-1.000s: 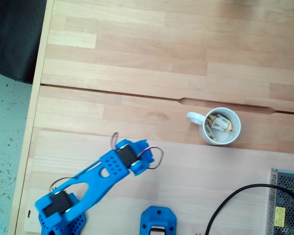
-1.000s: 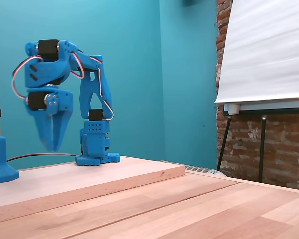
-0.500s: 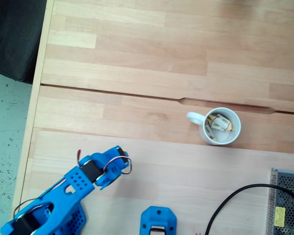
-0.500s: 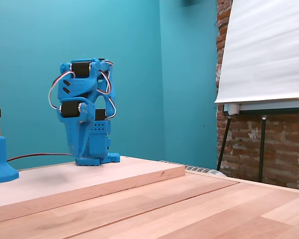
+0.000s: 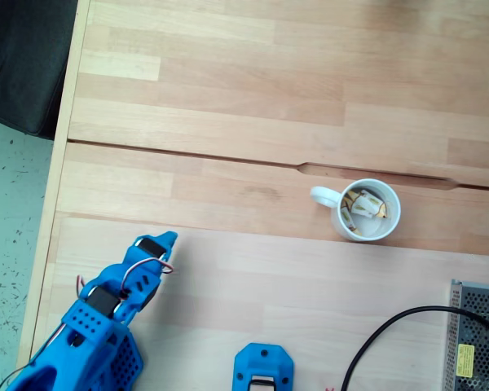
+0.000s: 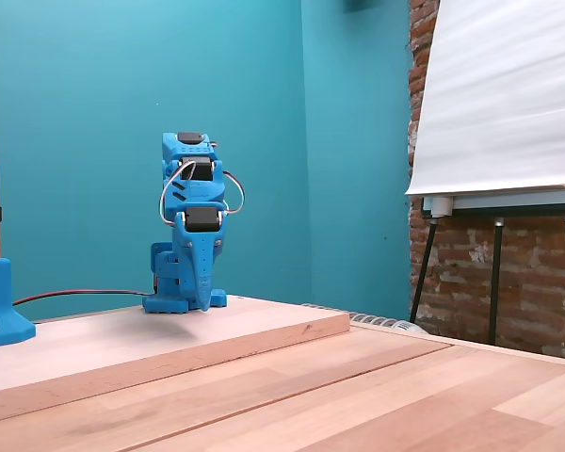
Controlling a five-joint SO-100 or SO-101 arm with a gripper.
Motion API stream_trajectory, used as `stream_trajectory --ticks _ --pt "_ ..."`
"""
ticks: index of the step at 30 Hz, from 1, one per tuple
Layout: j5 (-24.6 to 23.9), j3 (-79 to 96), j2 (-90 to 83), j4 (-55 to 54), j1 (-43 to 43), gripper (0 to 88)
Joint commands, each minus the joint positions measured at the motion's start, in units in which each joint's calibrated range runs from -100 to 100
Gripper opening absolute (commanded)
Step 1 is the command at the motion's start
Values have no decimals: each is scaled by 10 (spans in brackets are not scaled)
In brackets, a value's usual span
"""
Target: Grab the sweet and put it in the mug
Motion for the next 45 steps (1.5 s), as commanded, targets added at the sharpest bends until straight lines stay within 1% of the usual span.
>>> stream_trajectory --ticks 1,12,15,26,45 --pt "7 29 -69 -27 -20 39" --pt "26 131 -248 -28 -125 39" --pt "27 153 -290 -28 -141 39" --pt "25 191 -369 -28 -154 37" --pt "26 196 -375 -28 -149 37"
